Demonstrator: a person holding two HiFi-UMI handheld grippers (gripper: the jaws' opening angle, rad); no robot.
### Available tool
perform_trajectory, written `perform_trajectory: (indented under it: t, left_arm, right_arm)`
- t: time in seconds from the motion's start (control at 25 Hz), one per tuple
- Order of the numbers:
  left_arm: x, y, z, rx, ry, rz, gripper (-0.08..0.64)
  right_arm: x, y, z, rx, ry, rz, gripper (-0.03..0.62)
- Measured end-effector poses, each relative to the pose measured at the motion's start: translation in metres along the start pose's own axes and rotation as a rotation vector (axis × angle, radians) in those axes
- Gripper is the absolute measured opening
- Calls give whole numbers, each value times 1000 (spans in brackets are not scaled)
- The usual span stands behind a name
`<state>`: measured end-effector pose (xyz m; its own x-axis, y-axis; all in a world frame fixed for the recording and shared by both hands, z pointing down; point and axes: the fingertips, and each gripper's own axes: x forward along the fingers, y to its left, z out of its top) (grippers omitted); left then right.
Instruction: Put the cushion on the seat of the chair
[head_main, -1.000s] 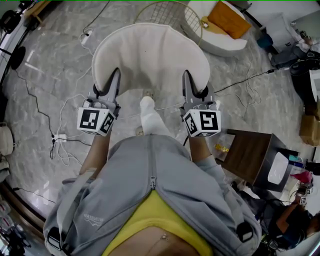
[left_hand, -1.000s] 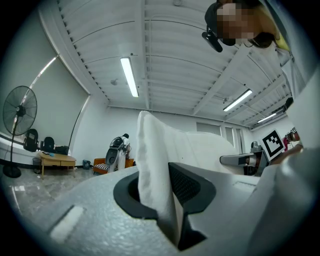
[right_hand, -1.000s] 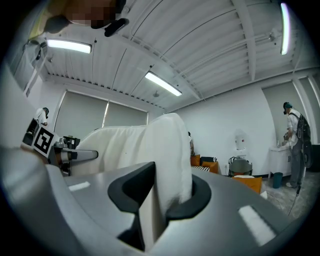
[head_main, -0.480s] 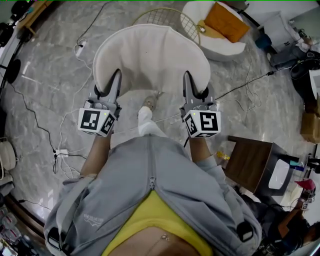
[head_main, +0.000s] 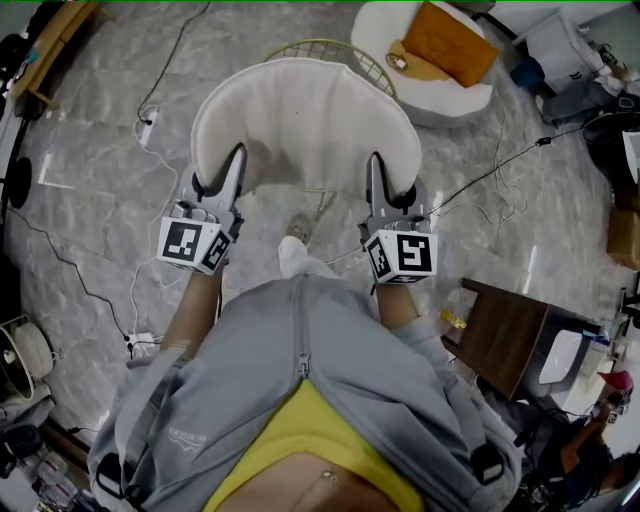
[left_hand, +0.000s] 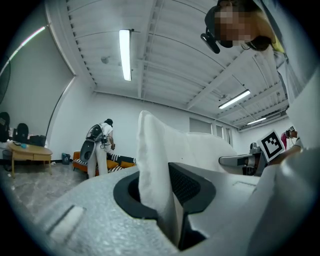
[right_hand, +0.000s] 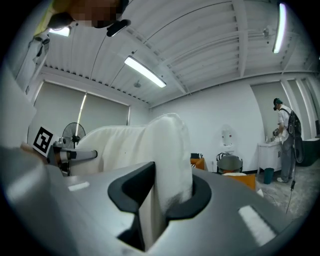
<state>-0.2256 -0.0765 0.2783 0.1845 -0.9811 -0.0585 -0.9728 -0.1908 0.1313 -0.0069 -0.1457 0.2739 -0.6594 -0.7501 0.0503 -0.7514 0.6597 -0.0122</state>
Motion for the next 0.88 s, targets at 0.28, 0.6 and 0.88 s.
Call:
perform_trajectory:
  t: [0.28, 0.6, 0.88]
  left_arm:
    - [68, 29, -12, -10, 49, -65, 72]
    - [111, 43, -36, -43, 126, -150, 72]
    - [146, 55, -68, -94, 208, -202, 72]
  right_arm:
    - [47, -29, -15, 35, 25, -70, 80]
    - [66, -49, -37, 89, 84, -156, 81]
    - [88, -67, -66, 122, 160, -215, 81]
